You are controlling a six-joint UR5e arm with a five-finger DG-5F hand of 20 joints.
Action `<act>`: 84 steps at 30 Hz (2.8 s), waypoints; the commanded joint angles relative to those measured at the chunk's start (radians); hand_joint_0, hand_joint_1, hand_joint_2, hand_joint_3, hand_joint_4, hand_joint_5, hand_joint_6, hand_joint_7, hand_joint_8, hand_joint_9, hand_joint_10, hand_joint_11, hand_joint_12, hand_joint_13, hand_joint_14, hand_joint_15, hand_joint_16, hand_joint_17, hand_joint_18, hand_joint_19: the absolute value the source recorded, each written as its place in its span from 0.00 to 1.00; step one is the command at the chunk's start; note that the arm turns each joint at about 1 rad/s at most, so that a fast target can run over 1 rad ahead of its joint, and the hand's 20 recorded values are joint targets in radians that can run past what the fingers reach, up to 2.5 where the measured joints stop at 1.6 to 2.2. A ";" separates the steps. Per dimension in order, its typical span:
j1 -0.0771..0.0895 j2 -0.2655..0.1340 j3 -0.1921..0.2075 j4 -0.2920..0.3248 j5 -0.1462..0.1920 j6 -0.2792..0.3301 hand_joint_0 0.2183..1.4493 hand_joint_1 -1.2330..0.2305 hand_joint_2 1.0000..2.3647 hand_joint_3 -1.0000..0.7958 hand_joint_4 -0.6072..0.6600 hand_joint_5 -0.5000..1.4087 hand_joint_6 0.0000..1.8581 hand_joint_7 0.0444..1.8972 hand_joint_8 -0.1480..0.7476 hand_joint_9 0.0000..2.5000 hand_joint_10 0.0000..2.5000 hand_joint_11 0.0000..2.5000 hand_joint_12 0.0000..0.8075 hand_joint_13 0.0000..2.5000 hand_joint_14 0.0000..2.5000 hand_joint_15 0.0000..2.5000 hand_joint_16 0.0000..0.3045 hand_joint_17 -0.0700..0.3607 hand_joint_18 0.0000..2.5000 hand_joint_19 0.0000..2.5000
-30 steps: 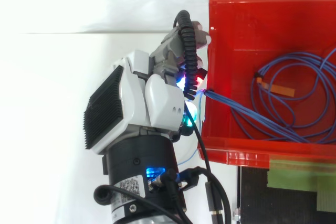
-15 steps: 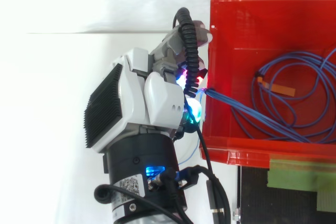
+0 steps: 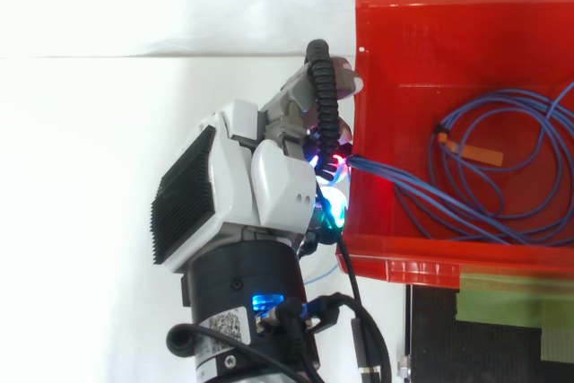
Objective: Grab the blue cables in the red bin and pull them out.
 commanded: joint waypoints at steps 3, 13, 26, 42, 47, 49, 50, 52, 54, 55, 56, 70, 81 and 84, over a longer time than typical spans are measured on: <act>0.003 0.000 -0.003 0.005 0.002 0.000 0.52 0.16 0.00 0.00 0.62 0.70 0.39 0.37 0.49 0.42 0.01 0.36 0.44 0.29 0.01 0.20 0.17 0.43 0.27 0.28; 0.003 0.000 -0.003 0.012 -0.003 0.000 0.49 0.16 0.00 0.00 0.67 0.73 0.01 0.40 0.48 0.40 0.01 0.34 0.44 0.28 0.01 0.20 0.17 0.43 0.26 0.29; 0.000 0.001 -0.003 0.012 -0.006 -0.017 0.48 0.17 0.00 0.00 0.67 0.72 0.01 0.38 0.48 0.40 0.01 0.34 0.45 0.28 0.01 0.20 0.17 0.44 0.26 0.29; -0.001 0.001 0.005 0.012 -0.008 -0.026 0.50 0.17 0.00 0.00 0.66 0.76 0.00 0.45 0.48 0.41 0.01 0.34 0.44 0.29 0.01 0.20 0.17 0.43 0.27 0.28; -0.003 0.001 0.005 0.006 -0.008 -0.037 0.51 0.17 0.00 0.00 0.65 0.78 0.05 0.49 0.49 0.42 0.01 0.35 0.44 0.30 0.01 0.20 0.17 0.43 0.27 0.28; -0.003 0.000 0.005 0.000 -0.008 -0.041 0.51 0.17 0.00 0.00 0.64 0.77 0.09 0.48 0.49 0.43 0.01 0.35 0.44 0.30 0.01 0.21 0.17 0.43 0.28 0.29; -0.003 0.001 0.005 0.000 -0.008 -0.041 0.52 0.18 0.00 0.00 0.64 0.77 0.12 0.47 0.49 0.43 0.01 0.35 0.44 0.30 0.01 0.21 0.17 0.43 0.28 0.29; -0.003 0.000 0.005 0.000 -0.008 -0.041 0.52 0.18 0.00 0.00 0.63 0.76 0.15 0.46 0.49 0.43 0.01 0.35 0.44 0.30 0.01 0.20 0.17 0.43 0.28 0.29; -0.003 0.000 0.005 0.000 -0.008 -0.041 0.53 0.18 0.00 0.00 0.63 0.76 0.17 0.45 0.49 0.43 0.01 0.35 0.44 0.30 0.01 0.20 0.17 0.43 0.28 0.28; -0.003 0.000 0.005 0.000 -0.008 -0.041 0.53 0.18 0.00 0.00 0.63 0.76 0.18 0.45 0.49 0.43 0.01 0.36 0.44 0.30 0.01 0.21 0.17 0.43 0.28 0.28; -0.003 0.000 0.005 0.000 -0.008 -0.041 0.53 0.18 0.00 0.00 0.63 0.76 0.18 0.45 0.49 0.43 0.01 0.35 0.44 0.30 0.01 0.20 0.17 0.43 0.28 0.28; -0.001 0.000 -0.003 -0.009 -0.008 -0.041 0.55 0.20 0.00 0.00 0.62 0.74 0.25 0.43 0.49 0.44 0.01 0.35 0.44 0.31 0.01 0.21 0.17 0.43 0.29 0.28; 0.003 0.000 -0.003 -0.006 -0.006 -0.041 0.50 0.21 0.00 0.00 0.66 0.74 0.01 0.41 0.48 0.42 0.01 0.35 0.44 0.30 0.01 0.21 0.17 0.43 0.28 0.29; 0.003 0.000 -0.003 -0.008 -0.008 -0.041 0.49 0.21 0.00 0.00 0.67 0.73 0.01 0.39 0.48 0.42 0.01 0.34 0.45 0.30 0.01 0.21 0.17 0.43 0.28 0.29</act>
